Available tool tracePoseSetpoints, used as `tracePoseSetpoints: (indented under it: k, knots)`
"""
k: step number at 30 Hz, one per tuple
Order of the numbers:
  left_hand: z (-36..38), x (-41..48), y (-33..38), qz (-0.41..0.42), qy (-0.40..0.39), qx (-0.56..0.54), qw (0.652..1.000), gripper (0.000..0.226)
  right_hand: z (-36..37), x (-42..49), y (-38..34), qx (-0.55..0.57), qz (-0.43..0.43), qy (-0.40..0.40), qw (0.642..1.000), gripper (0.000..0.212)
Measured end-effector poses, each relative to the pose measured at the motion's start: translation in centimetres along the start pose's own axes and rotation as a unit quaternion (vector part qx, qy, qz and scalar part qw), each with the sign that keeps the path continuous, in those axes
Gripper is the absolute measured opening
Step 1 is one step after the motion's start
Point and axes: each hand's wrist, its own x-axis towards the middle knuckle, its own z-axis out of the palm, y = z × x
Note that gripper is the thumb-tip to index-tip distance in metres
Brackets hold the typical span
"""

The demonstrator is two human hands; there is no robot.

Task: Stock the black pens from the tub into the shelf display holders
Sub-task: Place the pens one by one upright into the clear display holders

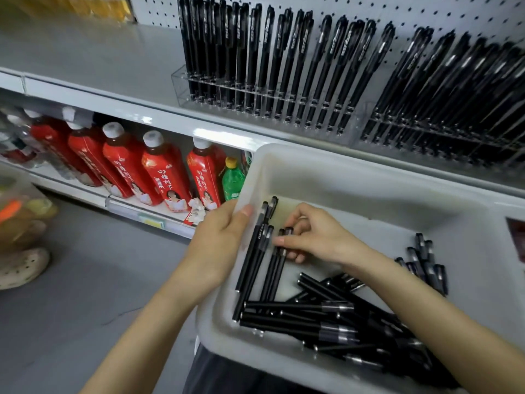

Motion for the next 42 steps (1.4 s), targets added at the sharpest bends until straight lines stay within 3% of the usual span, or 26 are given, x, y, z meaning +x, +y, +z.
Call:
tracePoseSetpoints:
  k: [6,11,16,20,22,24,26,30,32,35,38,42]
  knots:
    - [-0.2,-0.4,-0.5,0.031,0.038,0.094,0.994,0.034,-0.4,-1.4,-2.3,-0.003,0.006,0.009,1.000,0.023]
    - [-1.1,-0.7,-0.8,0.027,0.051,0.108,0.992,0.037,-0.6,-2.1,-3.2,0.096,0.022,0.014,0.995,0.017]
    - [-2.3,-0.7,-0.6,-0.017,0.047,0.094,0.994,0.038,-1.7,-2.8,-4.9,0.153,-0.044,0.048,0.986,0.020]
    - [-2.7,-0.7,0.9,-0.036,0.038,0.074,0.996,0.019,-2.9,-3.6,-6.2,0.180,-0.092,0.093,0.975,0.028]
    - [-2.8,-0.4,2.2,-0.005,0.054,0.108,0.993,0.034,-3.8,-4.3,-6.9,0.171,-0.121,0.118,0.971,0.027]
    - [-2.2,0.6,4.5,0.078,0.092,0.137,0.983,0.043,-5.7,-5.7,-7.7,0.156,-0.162,0.148,0.963,0.024]
    - [-1.6,1.4,6.9,0.139,0.110,0.119,0.977,0.039,-7.3,-7.0,-8.7,0.155,-0.191,0.171,0.954,0.021]
    - [5.1,3.1,11.5,0.229,0.031,0.113,0.966,0.023,-14.3,-11.0,-10.2,0.124,-0.257,0.297,0.911,0.020]
    - [8.8,3.2,13.4,0.276,-0.021,0.123,0.953,0.022,-18.1,-13.0,-10.4,0.102,-0.280,0.365,0.882,0.022]
    - [13.5,3.2,14.9,0.336,-0.107,0.234,0.906,0.054,-22.7,-15.5,-10.2,0.053,-0.293,0.441,0.847,0.023]
    - [16.8,3.5,15.4,0.429,-0.116,0.360,0.821,0.074,-25.6,-16.9,-9.7,0.006,-0.300,0.485,0.822,0.023]
    - [19.0,4.6,14.4,0.438,-0.136,0.407,0.790,0.074,-27.8,-16.8,-8.5,-0.027,-0.301,0.516,0.802,0.024]
